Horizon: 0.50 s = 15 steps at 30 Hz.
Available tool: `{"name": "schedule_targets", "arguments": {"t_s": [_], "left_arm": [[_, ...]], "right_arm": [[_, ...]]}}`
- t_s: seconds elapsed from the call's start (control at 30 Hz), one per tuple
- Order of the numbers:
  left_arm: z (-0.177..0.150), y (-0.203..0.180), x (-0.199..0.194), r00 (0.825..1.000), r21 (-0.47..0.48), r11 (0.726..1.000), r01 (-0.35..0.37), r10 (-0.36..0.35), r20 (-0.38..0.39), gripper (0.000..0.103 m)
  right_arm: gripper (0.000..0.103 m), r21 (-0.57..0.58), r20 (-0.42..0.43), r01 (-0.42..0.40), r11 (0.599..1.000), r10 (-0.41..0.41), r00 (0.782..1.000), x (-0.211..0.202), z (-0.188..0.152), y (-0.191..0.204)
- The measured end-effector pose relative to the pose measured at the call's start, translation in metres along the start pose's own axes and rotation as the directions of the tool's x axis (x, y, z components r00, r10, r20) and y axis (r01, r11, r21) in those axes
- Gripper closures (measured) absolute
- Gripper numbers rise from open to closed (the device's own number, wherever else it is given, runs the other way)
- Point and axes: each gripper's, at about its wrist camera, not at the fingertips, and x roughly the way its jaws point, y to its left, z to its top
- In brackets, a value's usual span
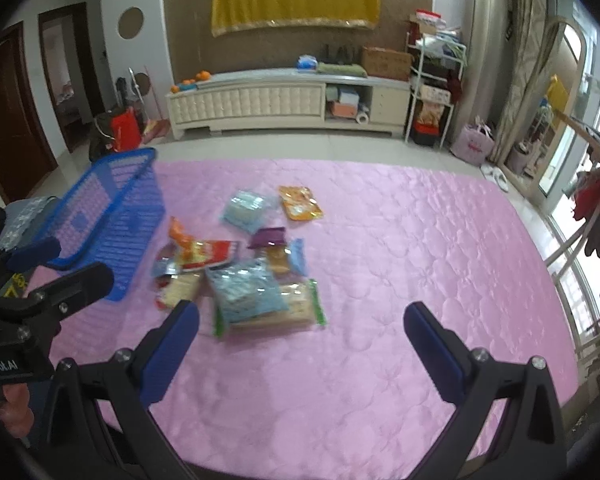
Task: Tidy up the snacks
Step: 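Reach the left tool to the light blue striped bag and grasp it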
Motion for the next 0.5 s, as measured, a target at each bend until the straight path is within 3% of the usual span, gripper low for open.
{"name": "schedule_targets", "arguments": {"t_s": [0.13,0.5], "left_arm": [[0.005,-0.006,0.034,0.996,-0.040,0.999,0.026,-0.029,-0.088,0.000],[0.019,-0.029,0.119,0.971,-0.029,0.998,-0.063,0.054,-0.234,0.000]], "right_arm": [[0.000,0.018,-0.036,0.001,1.000,-0.001,0.999,0.024,0.002,-0.018],[0.000,0.098,-0.107,0.010,0.995,0.000,0.994,0.090,0.003,-0.067]]}}
